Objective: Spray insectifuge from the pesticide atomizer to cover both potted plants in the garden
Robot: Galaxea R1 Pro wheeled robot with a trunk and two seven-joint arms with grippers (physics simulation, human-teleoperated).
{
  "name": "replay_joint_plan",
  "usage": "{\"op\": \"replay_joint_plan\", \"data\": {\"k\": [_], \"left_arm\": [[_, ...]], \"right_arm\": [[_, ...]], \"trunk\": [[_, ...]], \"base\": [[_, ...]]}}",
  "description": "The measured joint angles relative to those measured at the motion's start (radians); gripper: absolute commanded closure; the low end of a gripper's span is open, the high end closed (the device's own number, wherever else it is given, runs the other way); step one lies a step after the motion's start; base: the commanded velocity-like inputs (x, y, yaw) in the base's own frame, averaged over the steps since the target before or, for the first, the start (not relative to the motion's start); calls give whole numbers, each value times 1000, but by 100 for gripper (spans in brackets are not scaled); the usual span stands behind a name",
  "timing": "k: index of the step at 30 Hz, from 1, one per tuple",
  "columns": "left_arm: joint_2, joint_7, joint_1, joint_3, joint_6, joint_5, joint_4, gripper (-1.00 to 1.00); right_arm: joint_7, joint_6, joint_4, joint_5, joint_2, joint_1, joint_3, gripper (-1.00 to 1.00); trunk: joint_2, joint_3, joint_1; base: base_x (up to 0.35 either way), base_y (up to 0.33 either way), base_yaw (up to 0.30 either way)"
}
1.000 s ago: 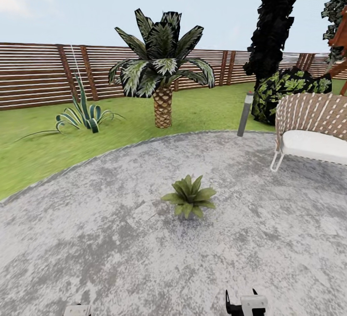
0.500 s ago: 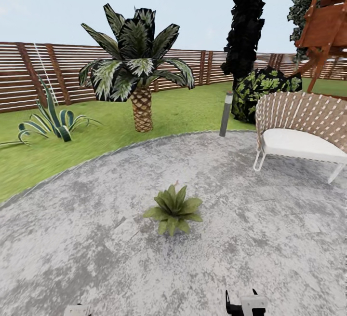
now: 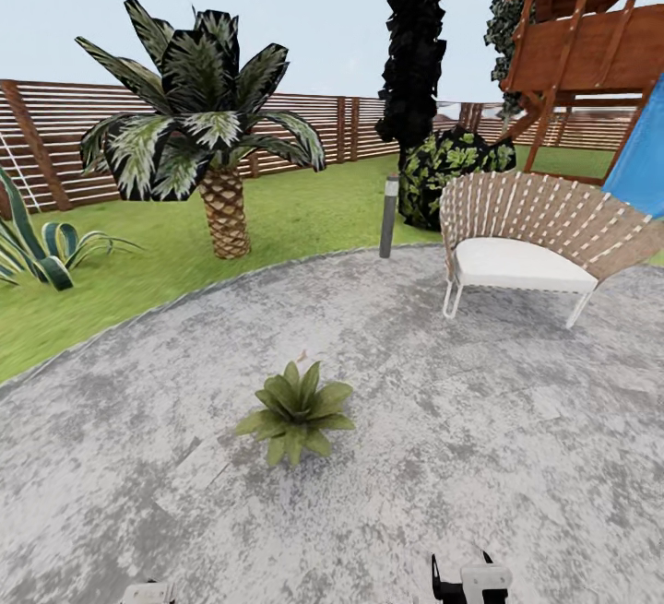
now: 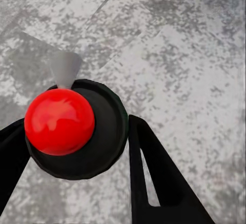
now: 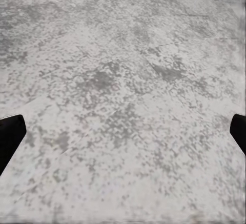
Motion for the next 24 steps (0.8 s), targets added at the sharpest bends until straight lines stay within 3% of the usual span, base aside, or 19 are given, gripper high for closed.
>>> {"op": "replay_joint_plan", "data": {"k": [17, 21, 22, 24], "left_arm": [[0, -8, 0, -6, -1, -7, -3, 100], [12, -40, -16, -10, 7, -144, -20, 100], [14, -56, -18, -11, 8, -191, -25, 100], [17, -120, -40, -11, 12, -312, -60, 100]], "right_arm": [[0, 0, -1, 0, -2, 0, -1, -100], [5, 2, -9, 8, 0, 0, 6, -100], [9, 4, -20, 26, 0, 0, 23, -100], [53, 14, -72, 117, 0, 1, 94, -100]], "trunk": [[0, 0, 0], [0, 0, 0], [0, 0, 0], [0, 0, 0]], "base": [[65, 32, -292], [1, 0, -57], [0, 0, -13], [0, 0, -5]]}}
